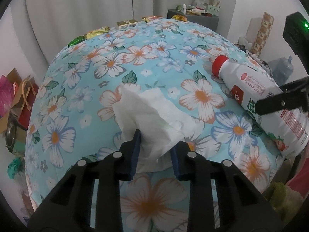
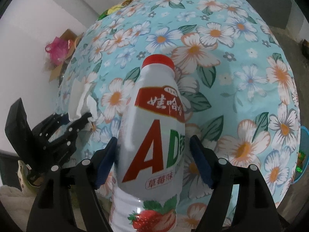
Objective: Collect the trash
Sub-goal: 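Lift the tissue and bottle up from the bed with both tools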
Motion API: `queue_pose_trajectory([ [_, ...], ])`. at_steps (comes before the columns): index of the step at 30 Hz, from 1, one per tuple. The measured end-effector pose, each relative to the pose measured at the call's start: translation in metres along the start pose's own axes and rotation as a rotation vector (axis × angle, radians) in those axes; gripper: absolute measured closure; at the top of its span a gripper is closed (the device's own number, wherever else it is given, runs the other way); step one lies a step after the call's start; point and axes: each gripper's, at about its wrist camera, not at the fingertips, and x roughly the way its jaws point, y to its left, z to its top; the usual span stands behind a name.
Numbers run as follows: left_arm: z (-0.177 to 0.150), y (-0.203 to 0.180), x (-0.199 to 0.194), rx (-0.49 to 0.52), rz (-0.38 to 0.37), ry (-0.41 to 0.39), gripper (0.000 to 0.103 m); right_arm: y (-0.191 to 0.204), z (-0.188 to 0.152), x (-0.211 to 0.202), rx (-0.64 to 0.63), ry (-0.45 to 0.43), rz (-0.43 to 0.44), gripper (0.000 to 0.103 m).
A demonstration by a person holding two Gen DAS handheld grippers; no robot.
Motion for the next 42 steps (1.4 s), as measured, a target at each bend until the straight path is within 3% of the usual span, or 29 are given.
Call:
queue_pose_trajectory([
  [8, 0.000, 0.001, -0.002, -0.017, 0.000, -0.003, 0.081, -0.003, -0.004, 0.002, 0.037, -0.027, 0.017, 0.030],
  [12, 0.000, 0.001, -0.003, -0.026, 0.000, -0.006, 0.084, -0.003, -0.005, 0.002, 0.044, -0.030, 0.037, 0.039],
  [25, 0.000, 0.001, -0.010, -0.032, -0.002, -0.023, 0.097, -0.001, -0.008, -0.008, 0.057, -0.077, 0.059, 0.040],
  [42, 0.004, -0.002, -0.031, -0.030, -0.001, -0.079, 0.099, 0.001, -0.011, -0.018, 0.067, -0.121, 0.066, 0.040],
])
